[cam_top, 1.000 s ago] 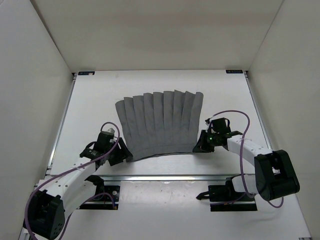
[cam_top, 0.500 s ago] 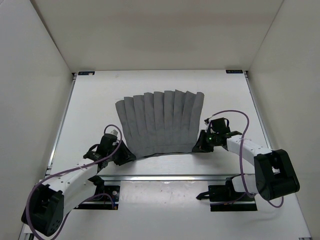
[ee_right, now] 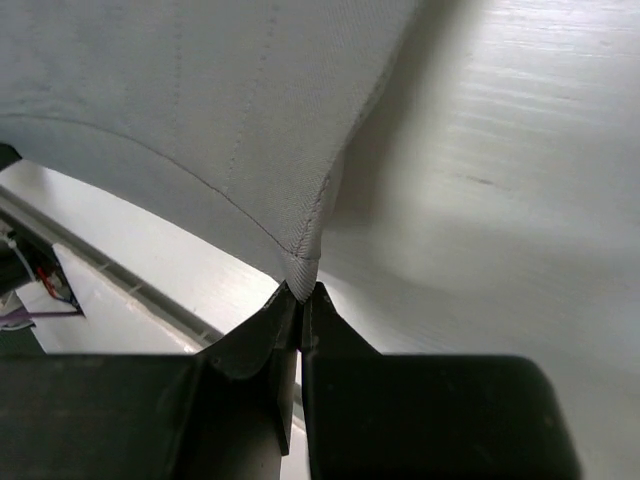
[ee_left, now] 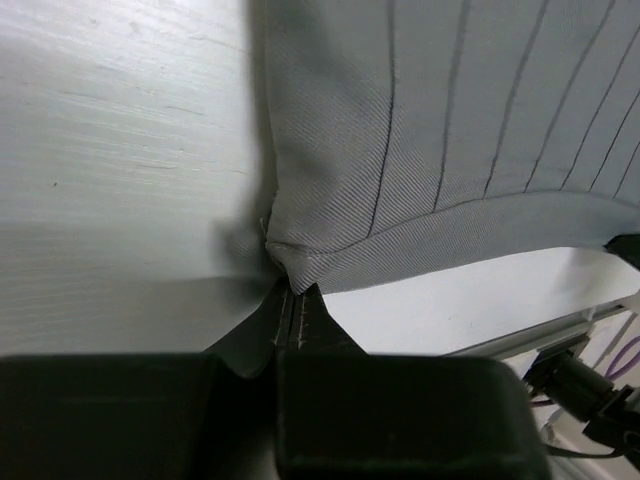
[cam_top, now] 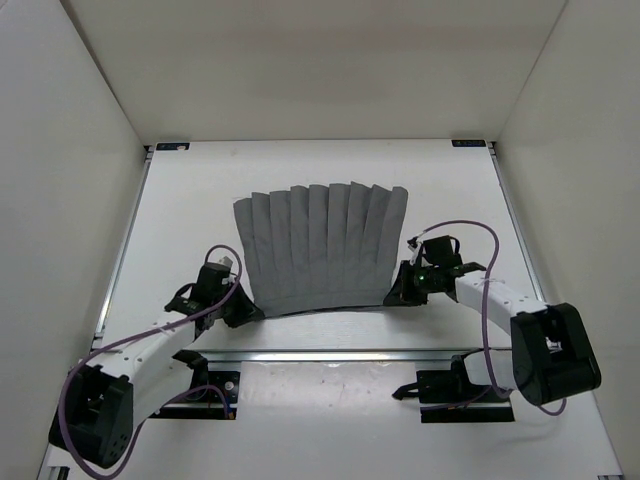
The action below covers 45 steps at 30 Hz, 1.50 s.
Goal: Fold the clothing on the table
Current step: Fold the skirt
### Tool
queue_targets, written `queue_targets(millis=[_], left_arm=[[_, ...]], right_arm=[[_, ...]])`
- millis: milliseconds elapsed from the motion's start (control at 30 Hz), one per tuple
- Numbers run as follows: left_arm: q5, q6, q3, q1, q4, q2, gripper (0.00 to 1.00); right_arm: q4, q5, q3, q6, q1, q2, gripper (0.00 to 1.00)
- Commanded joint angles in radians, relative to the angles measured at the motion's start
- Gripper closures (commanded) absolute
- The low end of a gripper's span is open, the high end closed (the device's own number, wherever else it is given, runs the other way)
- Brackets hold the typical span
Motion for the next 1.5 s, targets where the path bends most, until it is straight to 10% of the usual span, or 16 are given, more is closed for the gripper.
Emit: queue_targets(millis=[0,767,1233,1333,1367,1467], left_arm=[[0.004,0.112,0.090,0.013,-0.125,-0.011,1.00],[0.096,0.124,0.451,0.012,-0.491,-0.400,1.00],[0.113,0.235,0.630,0.136,-0.052,0.328,1.00],[0.119,0.220,0.706,0.157,0.064,0.516,0.90],[0.119,0.214,0.729,0.167,0.089,0.547,0.68],[0.197,0.169,0.842,0.205,0.177,0.702,0.35]], right_arm=[[-0.073,-0.019,0.043,-0.064,-0.012,-0.089,1.00],[-0.580,0.022,0.204,-0.089,-0.134,-0.727,1.00],[-0.203,0.051,0.229,0.023,-0.311,-0.251,1.00],[-0.056,0.062,0.285,0.042,-0.330,-0.105,1.00],[-0.022,0.064,0.293,0.039,-0.334,-0.041,0.96],[0.104,0.033,0.385,0.078,-0.376,0.110,0.60]])
